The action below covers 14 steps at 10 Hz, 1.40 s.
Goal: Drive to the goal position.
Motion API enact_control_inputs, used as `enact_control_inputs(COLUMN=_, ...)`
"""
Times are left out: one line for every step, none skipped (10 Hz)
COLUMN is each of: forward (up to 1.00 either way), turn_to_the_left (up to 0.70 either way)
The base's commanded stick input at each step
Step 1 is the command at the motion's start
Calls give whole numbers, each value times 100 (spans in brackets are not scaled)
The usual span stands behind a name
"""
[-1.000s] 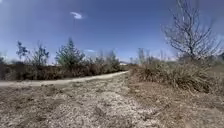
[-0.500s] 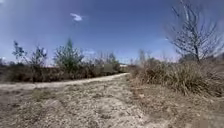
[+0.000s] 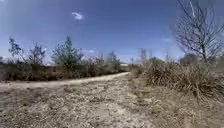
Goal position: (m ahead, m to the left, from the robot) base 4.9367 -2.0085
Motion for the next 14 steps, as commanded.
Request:
enact_control_inputs(forward=70, turn_to_the_left=0)
enact_control_inputs(forward=70, turn_to_the_left=0)
enact_control_inputs(forward=70, turn_to_the_left=0)
enact_control_inputs(forward=70, turn_to_the_left=0)
enact_control_inputs(forward=70, turn_to_the_left=0)
enact_control_inputs(forward=70, turn_to_the_left=0)
enact_control_inputs(forward=70, turn_to_the_left=0)
enact_control_inputs(forward=70, turn_to_the_left=0)
enact_control_inputs(forward=70, turn_to_the_left=0)
enact_control_inputs(forward=70, turn_to_the_left=0)
enact_control_inputs(forward=70, turn_to_the_left=0)
enact_control_inputs(forward=70, turn_to_the_left=0)
enact_control_inputs(forward=70, turn_to_the_left=0)
enact_control_inputs(forward=70, turn_to_the_left=0)
